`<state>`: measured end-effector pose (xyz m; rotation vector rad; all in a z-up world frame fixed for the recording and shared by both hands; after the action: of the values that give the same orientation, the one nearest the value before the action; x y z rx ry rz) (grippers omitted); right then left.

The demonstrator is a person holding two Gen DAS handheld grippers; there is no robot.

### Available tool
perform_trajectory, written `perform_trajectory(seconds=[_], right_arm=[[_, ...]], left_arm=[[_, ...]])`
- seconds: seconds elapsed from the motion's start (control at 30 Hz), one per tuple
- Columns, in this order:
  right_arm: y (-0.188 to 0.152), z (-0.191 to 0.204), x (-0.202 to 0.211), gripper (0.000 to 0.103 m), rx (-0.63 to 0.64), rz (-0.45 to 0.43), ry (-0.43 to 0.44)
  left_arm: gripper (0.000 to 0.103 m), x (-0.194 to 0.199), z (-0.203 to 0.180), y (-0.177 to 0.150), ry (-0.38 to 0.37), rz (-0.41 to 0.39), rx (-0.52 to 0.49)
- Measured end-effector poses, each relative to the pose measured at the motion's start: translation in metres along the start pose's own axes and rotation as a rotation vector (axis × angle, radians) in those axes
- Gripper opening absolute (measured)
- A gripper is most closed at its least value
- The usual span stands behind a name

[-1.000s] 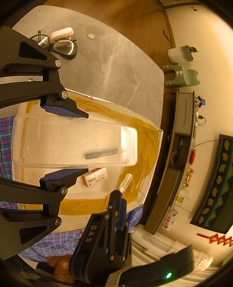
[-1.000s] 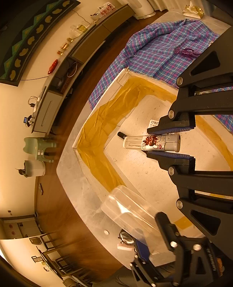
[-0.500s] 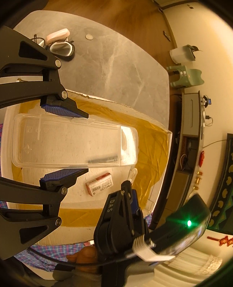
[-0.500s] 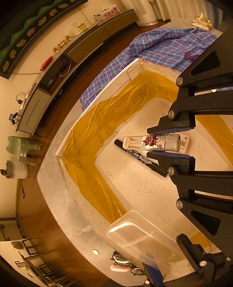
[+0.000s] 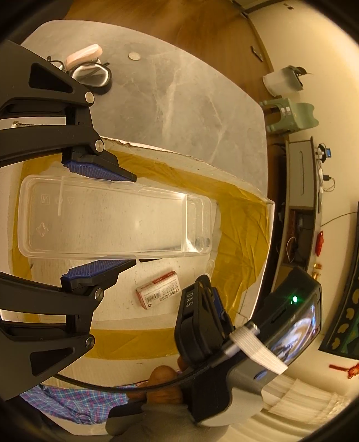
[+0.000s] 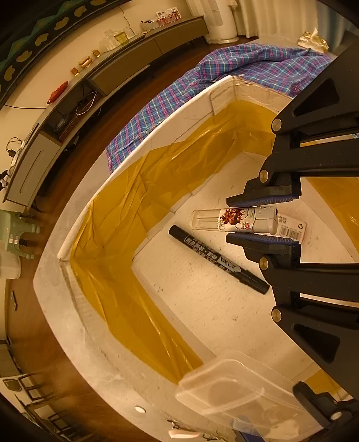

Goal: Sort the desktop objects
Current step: 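Lower the clear tube into the bin and open the right gripper, then move both grippers back from the bin over the cloth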

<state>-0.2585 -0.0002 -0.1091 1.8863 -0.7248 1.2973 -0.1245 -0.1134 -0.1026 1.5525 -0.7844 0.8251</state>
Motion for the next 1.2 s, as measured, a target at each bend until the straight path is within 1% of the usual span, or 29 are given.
perform_trajectory(seconds=[0.2,0.3,0.37,0.47,0.53,0.63,0.7,0.77,0.8,0.87,0.9,0.93,0.97,1.03,1.07,1.13,1.2], right_arm=[[0.007,0.001,-0.01,0.02,0.003,0.031,-0.017],[0.01,0.001,-0.013,0.02,-0.006,0.043,-0.011],[0.011,-0.001,-0.014,0.022,-0.028,0.044,0.0],[0.011,-0.005,-0.011,0.028,-0.059,0.033,0.021],[0.009,-0.007,-0.008,0.029,-0.072,0.023,0.028],[0.004,-0.008,-0.003,0.03,-0.085,0.014,0.041],[-0.001,-0.008,0.001,0.038,-0.09,0.01,0.045],[-0.007,-0.006,0.006,0.041,-0.091,0.006,0.051],[-0.009,-0.008,0.006,0.041,-0.091,0.004,0.056],[-0.015,-0.007,0.013,0.042,-0.099,-0.007,0.083],[-0.017,-0.007,0.015,0.042,-0.106,-0.011,0.095],[-0.021,-0.006,0.02,0.042,-0.112,-0.018,0.108],[-0.024,-0.005,0.024,0.043,-0.112,-0.025,0.117],[-0.028,-0.002,0.031,0.043,-0.111,-0.035,0.124],[-0.031,-0.001,0.036,0.043,-0.111,-0.041,0.127],[-0.035,-0.001,0.044,0.043,-0.113,-0.054,0.134],[-0.04,0.0,0.05,0.045,-0.112,-0.063,0.142]], left_arm=[[0.055,-0.004,-0.001,0.0,-0.005,0.018,0.001],[0.055,-0.005,0.0,0.0,-0.014,0.028,0.005],[0.055,-0.006,0.001,-0.001,-0.029,0.037,0.018],[0.055,-0.006,0.003,0.0,-0.035,0.039,0.03],[0.055,-0.005,0.003,0.0,-0.036,0.039,0.033],[0.055,-0.002,0.004,0.0,-0.036,0.034,0.035],[0.055,0.0,0.005,-0.001,-0.037,0.034,0.04],[0.055,0.005,0.005,0.0,-0.046,0.02,0.048],[0.056,0.005,0.005,0.001,-0.057,0.01,0.043],[0.055,-0.004,0.01,0.001,-0.03,0.053,0.066],[0.055,0.001,0.01,0.001,-0.036,0.041,0.075],[0.056,0.007,0.007,0.004,-0.053,0.007,0.055],[0.056,0.007,0.005,0.006,-0.048,-0.002,0.043],[0.055,0.001,0.007,0.004,-0.037,0.032,0.064],[0.055,0.003,0.006,0.004,-0.041,0.028,0.058],[0.056,0.012,0.003,0.006,-0.025,0.002,0.044],[0.056,0.015,0.005,0.005,-0.025,0.002,0.054]])
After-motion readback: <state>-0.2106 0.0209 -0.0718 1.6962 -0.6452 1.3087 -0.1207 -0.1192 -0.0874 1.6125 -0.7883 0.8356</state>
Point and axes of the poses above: each gripper's, at about its wrist camera, not at the fingertips, and x roughly against the way its jaws point, z to its left, y to its top, the point moved 5 cm from there along -x, roughly the way its jaws point, and after that the axes turned 2 degrees about z, right-handed, at the moved point
